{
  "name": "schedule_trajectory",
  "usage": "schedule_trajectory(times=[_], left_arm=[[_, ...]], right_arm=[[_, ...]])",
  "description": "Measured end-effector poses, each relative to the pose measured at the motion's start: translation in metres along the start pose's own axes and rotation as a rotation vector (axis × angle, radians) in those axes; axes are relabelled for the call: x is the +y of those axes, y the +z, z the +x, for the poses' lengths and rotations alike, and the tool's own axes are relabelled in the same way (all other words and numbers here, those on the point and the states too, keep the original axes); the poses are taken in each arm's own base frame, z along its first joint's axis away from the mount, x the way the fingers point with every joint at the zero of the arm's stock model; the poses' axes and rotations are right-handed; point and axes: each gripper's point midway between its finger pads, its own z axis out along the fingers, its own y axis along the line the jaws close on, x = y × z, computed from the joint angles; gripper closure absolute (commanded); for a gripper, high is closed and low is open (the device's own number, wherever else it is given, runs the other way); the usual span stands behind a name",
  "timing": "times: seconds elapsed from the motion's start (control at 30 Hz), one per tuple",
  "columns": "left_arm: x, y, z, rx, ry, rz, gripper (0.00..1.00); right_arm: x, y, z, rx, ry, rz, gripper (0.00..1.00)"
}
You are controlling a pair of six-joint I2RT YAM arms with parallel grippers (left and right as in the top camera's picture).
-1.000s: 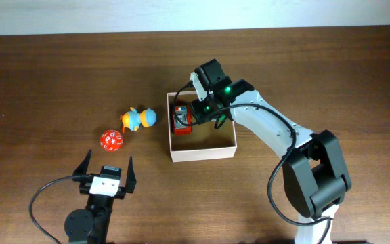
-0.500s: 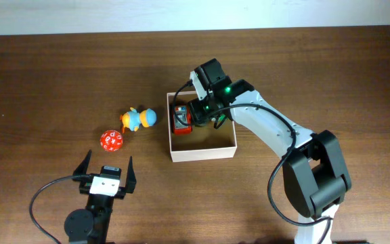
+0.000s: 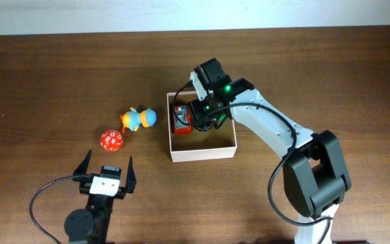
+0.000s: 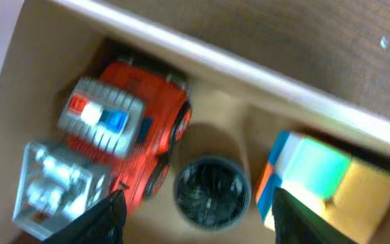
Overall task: Pack container
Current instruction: 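Carry the black wheel into the box beside the truck and release, then raise the right gripper out of the box and move it away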
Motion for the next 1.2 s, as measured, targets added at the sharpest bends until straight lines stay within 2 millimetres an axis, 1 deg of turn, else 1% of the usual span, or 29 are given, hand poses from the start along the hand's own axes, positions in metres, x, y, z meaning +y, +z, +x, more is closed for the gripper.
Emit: schedule_trajectory(times=[0.07,0.13,0.17,0.23,0.3,0.37,0.4,0.43,0.47,0.5,0.53,0.57,0.6,0.63,0.7,0.77,0.8,0.93,1.1,1.2], left_arm=[[0.0,0.0,0.0,0.0,0.0,0.0,0.01],[0.0,0.0,0.0,0.0,0.0,0.0,0.01],[0.0,0.0,0.0,0.0,0.0,0.0,0.01],[0.0,0.0,0.0,0.0,0.0,0.0,0.01],[0.0,0.0,0.0,0.0,0.0,0.0,0.01],[0.0,0.0,0.0,0.0,0.0,0.0,0.01],[0.0,0.0,0.0,0.0,0.0,0.0,0.01],[0.0,0.0,0.0,0.0,0.0,0.0,0.01],[0.0,0.0,0.0,0.0,0.0,0.0,0.01],[0.0,0.0,0.0,0.0,0.0,0.0,0.01],[0.0,0.0,0.0,0.0,0.0,0.0,0.01],[0.0,0.0,0.0,0.0,0.0,0.0,0.01],[0.0,0.0,0.0,0.0,0.0,0.0,0.01],[0.0,0.0,0.0,0.0,0.0,0.0,0.01],[0.0,0.0,0.0,0.0,0.0,0.0,0.01],[0.0,0.0,0.0,0.0,0.0,0.0,0.01],[0.0,0.0,0.0,0.0,0.0,0.0,0.01],[0.0,0.0,0.0,0.0,0.0,0.0,0.01],[0.0,0.0,0.0,0.0,0.0,0.0,0.01],[0.0,0.0,0.0,0.0,0.0,0.0,0.01]], right_arm=[[0.003,-0.013,-0.006,0.009,0.002,-0.005,0.37],[0.007,-0.033,-0.016,0.009,0.005,-0.007,0.34],[0.01,-0.045,-0.025,-0.003,0.003,-0.009,0.33],[0.012,-0.072,-0.04,-0.03,0.002,0.004,0.29],[0.009,-0.102,-0.055,-0.07,0.013,0.044,0.28],[0.0,-0.129,-0.066,-0.111,0.043,0.103,0.26],[-0.005,-0.141,-0.071,-0.134,0.063,0.134,0.23],[-0.014,-0.154,-0.075,-0.156,0.089,0.175,0.17],[-0.023,-0.164,-0.077,-0.171,0.121,0.212,0.07],[-0.036,-0.174,-0.077,-0.184,0.157,0.255,0.03],[-0.046,-0.18,-0.076,-0.188,0.186,0.288,0.01],[-0.059,-0.187,-0.074,-0.189,0.219,0.327,0.0],[-0.081,-0.194,-0.068,-0.185,0.288,0.385,0.01],[-0.088,-0.196,-0.066,-0.183,0.305,0.402,0.01],[-0.12,-0.204,-0.055,-0.17,0.41,0.465,0.01],[-0.159,-0.214,-0.038,-0.157,0.543,0.53,0.01],[-0.171,-0.218,-0.032,-0.151,0.588,0.548,0.01],[-0.226,-0.237,0.0,-0.141,0.817,0.623,0.01],[-0.278,-0.258,0.033,-0.158,1.021,0.677,0.01],[-0.3,-0.268,0.048,-0.166,1.096,0.7,0.01]])
